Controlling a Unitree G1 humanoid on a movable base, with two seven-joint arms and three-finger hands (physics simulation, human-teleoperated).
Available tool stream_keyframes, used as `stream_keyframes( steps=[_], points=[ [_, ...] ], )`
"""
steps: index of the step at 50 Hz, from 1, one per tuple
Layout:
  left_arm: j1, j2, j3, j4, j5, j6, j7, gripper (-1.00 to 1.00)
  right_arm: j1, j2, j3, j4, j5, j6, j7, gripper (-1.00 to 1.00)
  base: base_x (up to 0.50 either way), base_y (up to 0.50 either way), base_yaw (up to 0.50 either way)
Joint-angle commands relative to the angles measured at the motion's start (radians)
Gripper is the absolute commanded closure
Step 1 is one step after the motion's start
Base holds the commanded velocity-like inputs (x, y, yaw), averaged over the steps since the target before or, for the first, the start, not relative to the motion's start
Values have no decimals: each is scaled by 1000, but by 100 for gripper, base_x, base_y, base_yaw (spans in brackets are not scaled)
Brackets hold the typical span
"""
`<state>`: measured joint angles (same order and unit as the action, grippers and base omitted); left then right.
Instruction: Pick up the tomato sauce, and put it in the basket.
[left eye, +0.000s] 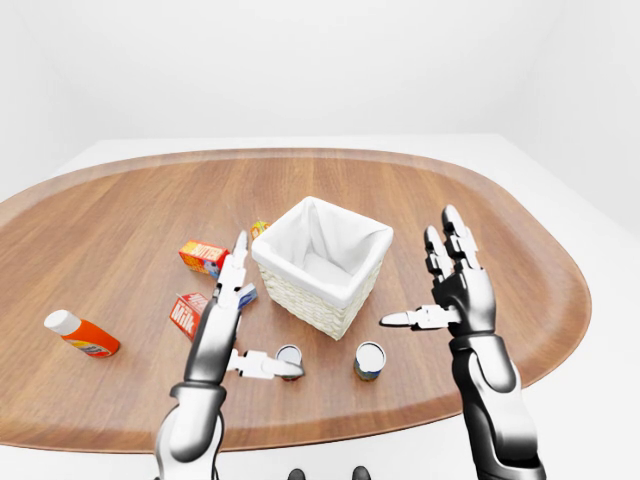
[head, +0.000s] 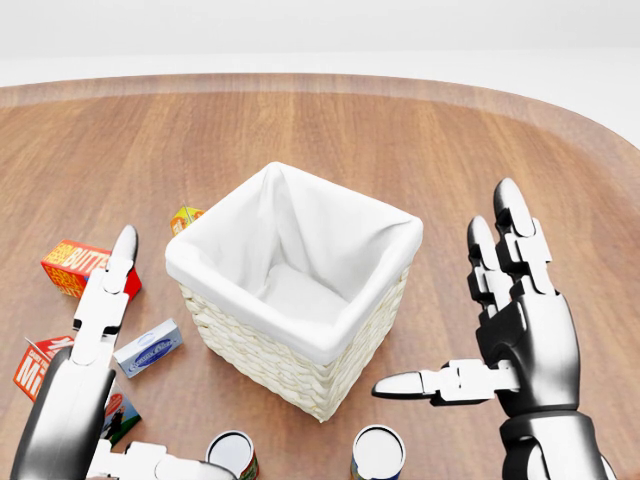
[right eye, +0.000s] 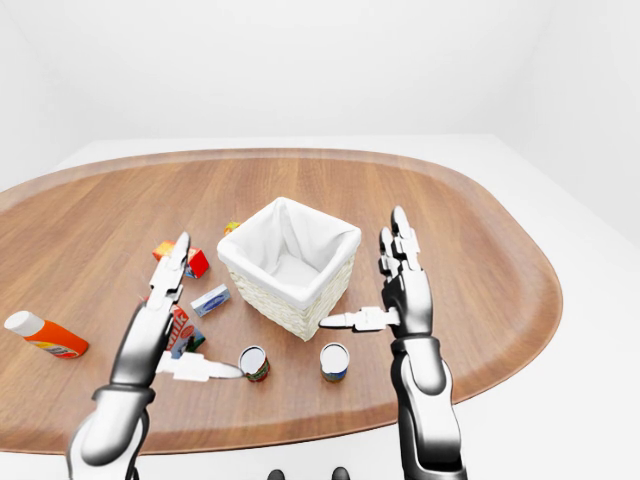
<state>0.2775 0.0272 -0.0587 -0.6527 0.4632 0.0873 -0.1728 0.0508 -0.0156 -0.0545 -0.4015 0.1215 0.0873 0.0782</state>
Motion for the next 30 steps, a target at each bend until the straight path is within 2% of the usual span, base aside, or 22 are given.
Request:
stream_keyframes(
  steps=[1, 16, 30],
  points=[
    [3, 0, -4, -15, 7, 0, -9, -100, 2, 0, 1, -5, 0, 0, -1, -100, 0, 0, 0],
    [30, 4, -25, -29, 17, 0, -4, -100, 0, 1, 1, 8, -2, 0, 0, -100, 0, 0, 0],
    [26, 4, -3, -22, 14, 0, -9, -100, 2, 1, 3, 3, -2, 0, -1, -100, 0, 0, 0]
  ],
)
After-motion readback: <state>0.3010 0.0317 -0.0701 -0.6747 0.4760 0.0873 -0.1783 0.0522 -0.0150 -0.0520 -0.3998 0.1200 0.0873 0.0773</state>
